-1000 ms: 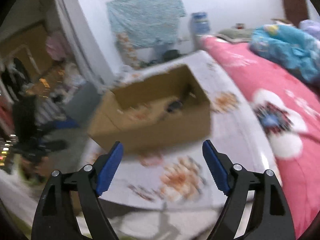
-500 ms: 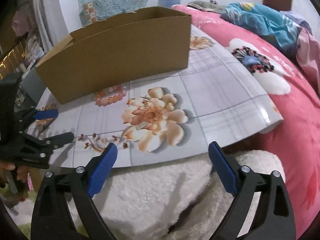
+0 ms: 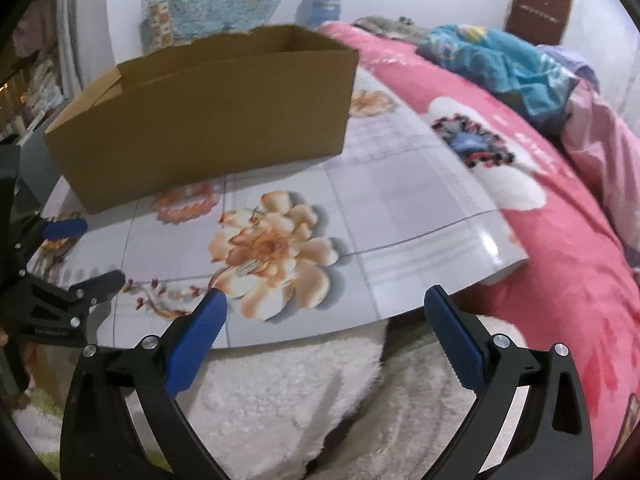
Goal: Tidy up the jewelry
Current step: 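Move the left gripper toward the silver pendant on the flower print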
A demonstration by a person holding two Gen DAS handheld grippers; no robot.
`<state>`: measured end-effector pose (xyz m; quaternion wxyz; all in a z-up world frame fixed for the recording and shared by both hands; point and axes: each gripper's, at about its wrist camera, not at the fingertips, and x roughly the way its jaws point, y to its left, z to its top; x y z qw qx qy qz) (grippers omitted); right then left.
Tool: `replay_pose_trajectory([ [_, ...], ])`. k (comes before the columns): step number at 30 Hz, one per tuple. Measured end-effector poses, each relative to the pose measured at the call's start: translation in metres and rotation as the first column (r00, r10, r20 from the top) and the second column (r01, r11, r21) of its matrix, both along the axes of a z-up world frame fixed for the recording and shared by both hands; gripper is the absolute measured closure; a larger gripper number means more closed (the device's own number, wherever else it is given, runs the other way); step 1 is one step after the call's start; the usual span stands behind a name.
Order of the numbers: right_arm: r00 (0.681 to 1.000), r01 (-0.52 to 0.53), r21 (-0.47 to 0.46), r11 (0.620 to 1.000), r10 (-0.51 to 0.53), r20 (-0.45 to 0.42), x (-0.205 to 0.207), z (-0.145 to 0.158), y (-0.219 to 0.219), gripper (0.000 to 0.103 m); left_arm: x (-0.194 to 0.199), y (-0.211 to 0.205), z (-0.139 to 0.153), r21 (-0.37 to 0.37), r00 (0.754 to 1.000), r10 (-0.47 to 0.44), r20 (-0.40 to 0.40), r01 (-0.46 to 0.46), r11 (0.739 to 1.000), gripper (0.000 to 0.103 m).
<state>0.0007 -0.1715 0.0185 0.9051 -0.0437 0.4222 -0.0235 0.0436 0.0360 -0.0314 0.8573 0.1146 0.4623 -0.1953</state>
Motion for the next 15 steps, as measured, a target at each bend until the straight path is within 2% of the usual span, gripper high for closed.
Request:
replay_pose_trajectory([
  [6, 0.996, -0.055, -0.103, 0.993, 0.062, 0.068, -0.004, 0.01, 0.008, 0.008, -0.001, 0.0, 0.0, -0.008, 1.0, -0.029, 0.011, 0.029, 1.0, 0.005],
  [10, 0.985, -0.099, -0.063, 0.993, 0.107, 0.138, -0.007, 0.019, 0.006, 0.008, -0.001, 0.0, 0.0, -0.01, 1.0, 0.0, 0.017, 0.0, 1.0, 0.005],
  [15, 0.982, -0.111, -0.032, 0.993, 0.114, 0.153, -0.003, 0.018, 0.006, 0.008, -0.006, 0.002, 0.0, -0.021, 0.999, 0.018, 0.048, -0.017, 1.0, 0.005],
])
